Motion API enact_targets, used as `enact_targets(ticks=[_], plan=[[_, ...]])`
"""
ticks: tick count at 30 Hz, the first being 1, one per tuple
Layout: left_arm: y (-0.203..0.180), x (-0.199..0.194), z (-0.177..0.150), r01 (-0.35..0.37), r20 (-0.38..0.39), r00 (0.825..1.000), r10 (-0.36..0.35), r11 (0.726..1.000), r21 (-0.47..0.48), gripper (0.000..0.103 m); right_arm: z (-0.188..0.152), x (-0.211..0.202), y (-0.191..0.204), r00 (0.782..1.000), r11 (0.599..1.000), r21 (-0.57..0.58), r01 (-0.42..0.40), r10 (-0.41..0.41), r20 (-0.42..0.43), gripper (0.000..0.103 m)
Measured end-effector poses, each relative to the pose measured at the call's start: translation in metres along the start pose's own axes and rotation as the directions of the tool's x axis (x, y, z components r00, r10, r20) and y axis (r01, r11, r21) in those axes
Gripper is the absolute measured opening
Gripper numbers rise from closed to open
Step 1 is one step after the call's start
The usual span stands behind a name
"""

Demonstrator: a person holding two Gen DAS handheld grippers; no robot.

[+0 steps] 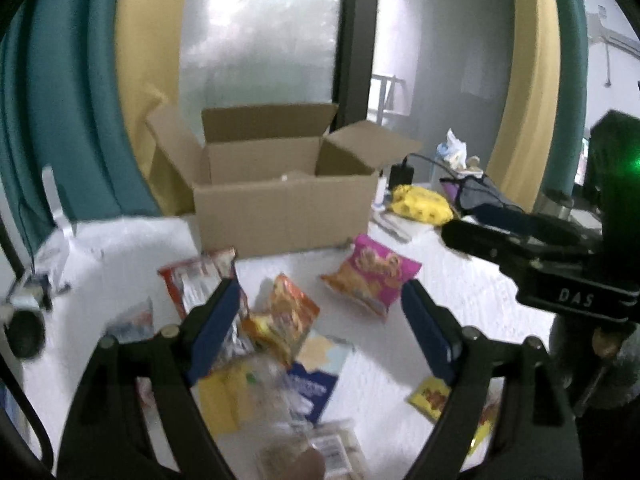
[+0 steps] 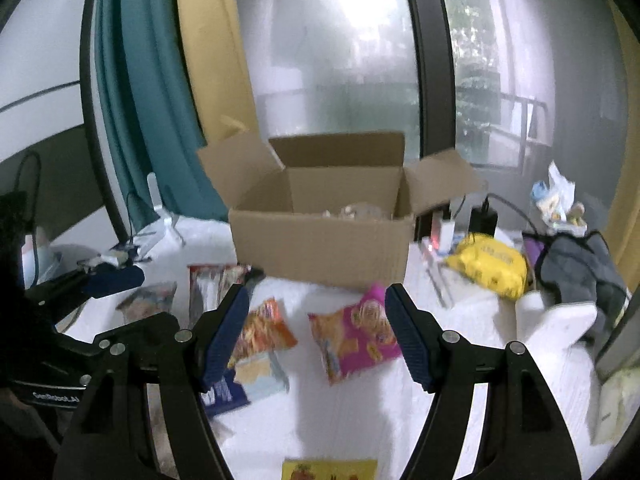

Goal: Organize snacks
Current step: 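Lift both tools out of the box and return to the snacks, then grasp the clear bread packet with the left tool while the right tool grasps the yellow noodle-snack bag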

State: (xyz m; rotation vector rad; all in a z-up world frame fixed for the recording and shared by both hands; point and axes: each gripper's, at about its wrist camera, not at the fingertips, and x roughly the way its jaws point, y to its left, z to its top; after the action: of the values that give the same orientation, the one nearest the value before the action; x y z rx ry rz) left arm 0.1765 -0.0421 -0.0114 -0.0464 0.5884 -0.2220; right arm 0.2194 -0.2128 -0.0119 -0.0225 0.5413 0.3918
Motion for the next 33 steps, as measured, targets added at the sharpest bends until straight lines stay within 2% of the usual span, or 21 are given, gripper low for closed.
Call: enact_targets(ticks=[11, 16, 18, 24, 30, 33], plan=[[0.001, 0.007, -0.063, -0.017, -0.136, 0.991, 0.010, 0.999, -0.049, 0.084, -0.073, 0.009, -0.003, 0.987, 0.998, 0.059, 0.008, 0.002, -0.161, 0.074], [-0.005, 0.007, -0.095, -0.010, -0.215, 0.977, 0.000, 0.999, -0.047, 0.084, -0.097, 0.011, 0.002, 0.976, 0.998, 0.058, 0.038, -0.025, -0.216, 0.074], [-0.009, 0.007, -0.105, -0.026, -0.234, 0.972, 0.021, 1.000, -0.016, 0.084, -0.108, 0.013, 0.000, 0.968, 0.997, 0.062, 0.042, -0.025, -0.251, 0.074], [-0.006, 0.010, -0.122, -0.027, -0.292, 0.956, 0.023, 1.000, -0.011, 0.084, -0.132, 0.011, -0.005, 0.951, 0.993, 0.097, 0.060, -0.028, -0.308, 0.074], [-0.015, 0.005, -0.133, -0.030, -0.297, 0.954, 0.041, 0.999, 0.041, 0.084, -0.149, 0.007, -0.004, 0.943, 0.993, 0.099, 0.060, -0.024, -0.333, 0.082], [-0.014, 0.000, -0.136, -0.067, -0.294, 0.952, 0.085, 0.995, 0.071, 0.084, -0.153, 0.006, 0.000, 0.939, 0.996, 0.067, 0.064, -0.037, -0.341, 0.083]])
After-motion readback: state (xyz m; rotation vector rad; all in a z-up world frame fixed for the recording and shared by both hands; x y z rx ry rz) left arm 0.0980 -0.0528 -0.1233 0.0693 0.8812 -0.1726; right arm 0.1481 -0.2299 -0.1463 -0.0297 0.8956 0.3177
